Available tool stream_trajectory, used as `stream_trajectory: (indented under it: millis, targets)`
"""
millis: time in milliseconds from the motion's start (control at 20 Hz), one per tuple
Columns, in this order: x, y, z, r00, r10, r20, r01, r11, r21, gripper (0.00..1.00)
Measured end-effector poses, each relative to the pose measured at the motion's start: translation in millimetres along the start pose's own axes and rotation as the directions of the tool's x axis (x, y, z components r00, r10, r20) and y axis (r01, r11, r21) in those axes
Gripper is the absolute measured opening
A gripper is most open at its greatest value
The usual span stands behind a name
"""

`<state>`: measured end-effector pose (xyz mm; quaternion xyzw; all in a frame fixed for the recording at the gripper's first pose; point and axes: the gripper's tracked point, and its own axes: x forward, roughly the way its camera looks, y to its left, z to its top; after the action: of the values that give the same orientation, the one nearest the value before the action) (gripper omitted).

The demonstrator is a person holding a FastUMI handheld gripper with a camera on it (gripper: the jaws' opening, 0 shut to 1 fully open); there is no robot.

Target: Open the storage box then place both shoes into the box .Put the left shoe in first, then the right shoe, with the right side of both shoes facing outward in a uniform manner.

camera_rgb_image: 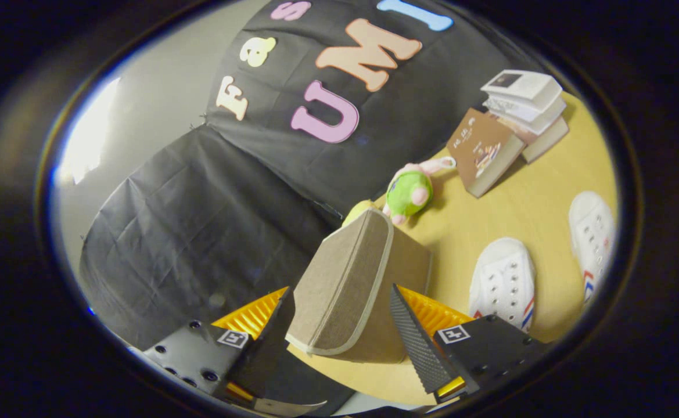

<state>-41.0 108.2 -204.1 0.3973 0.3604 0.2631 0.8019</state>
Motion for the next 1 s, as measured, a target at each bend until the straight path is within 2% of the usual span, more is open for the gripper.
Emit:
stream_trajectory:
  millis: [200, 450, 750, 1000]
  targets:
    - [15.8, -4.6, -27.0, 0.995, 0.043, -0.088, -0.032, 0.992, 0.118, 1.0]
    - [28.9, -8.0, -43.2, 0.985, 0.107, -0.136, -0.065, 0.957, 0.281, 1.0]
    - [37.3, 1.0, -57.2, 0.967, 0.194, -0.166, -0.112, 0.908, 0.404, 1.0]
    - [38.3, 3.1, -62.2, 0.957, 0.227, -0.183, -0.122, 0.881, 0.457, 1.0]
